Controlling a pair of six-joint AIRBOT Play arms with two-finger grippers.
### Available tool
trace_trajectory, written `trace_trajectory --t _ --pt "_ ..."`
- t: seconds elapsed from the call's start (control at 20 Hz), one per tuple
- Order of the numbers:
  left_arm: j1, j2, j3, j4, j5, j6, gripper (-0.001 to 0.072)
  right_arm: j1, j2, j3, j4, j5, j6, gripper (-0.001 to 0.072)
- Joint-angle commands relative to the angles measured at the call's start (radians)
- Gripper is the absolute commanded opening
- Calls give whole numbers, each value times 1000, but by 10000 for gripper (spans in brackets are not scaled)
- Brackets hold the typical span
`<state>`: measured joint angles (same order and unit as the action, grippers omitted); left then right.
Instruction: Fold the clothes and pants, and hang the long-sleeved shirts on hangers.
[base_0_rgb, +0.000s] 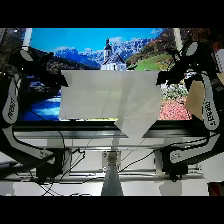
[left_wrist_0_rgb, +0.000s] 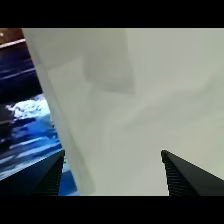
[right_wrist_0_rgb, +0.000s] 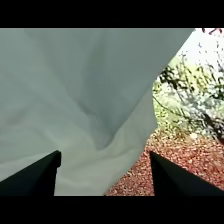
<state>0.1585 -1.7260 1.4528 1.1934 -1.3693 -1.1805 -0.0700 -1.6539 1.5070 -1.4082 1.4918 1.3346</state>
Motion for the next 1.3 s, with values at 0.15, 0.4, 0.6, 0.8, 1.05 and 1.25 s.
trace_trajectory --t 0.15,0.4,0.6,0.8,1.05,1.25 --pt "92 190 4 3 -13 -102 694 -118 63 -131 -14 182 71 280" --pt "150 518 -60 -13 -15 -94 695 -172 360 -562 120 98 33 265" --pt "151 764 -293 -11 34 -83 694 -172 549 -896 369 -84 12 383" --pt "151 877 -525 -11 133 -84 694 -172 560 -1068 453 -192 60 565" --pt "151 851 -644 -4 161 -84 694 -172 560 -1105 432 -315 68 545" --pt "151 805 -695 82 232 -90 650 -172 560 -1105 441 -361 68 544"
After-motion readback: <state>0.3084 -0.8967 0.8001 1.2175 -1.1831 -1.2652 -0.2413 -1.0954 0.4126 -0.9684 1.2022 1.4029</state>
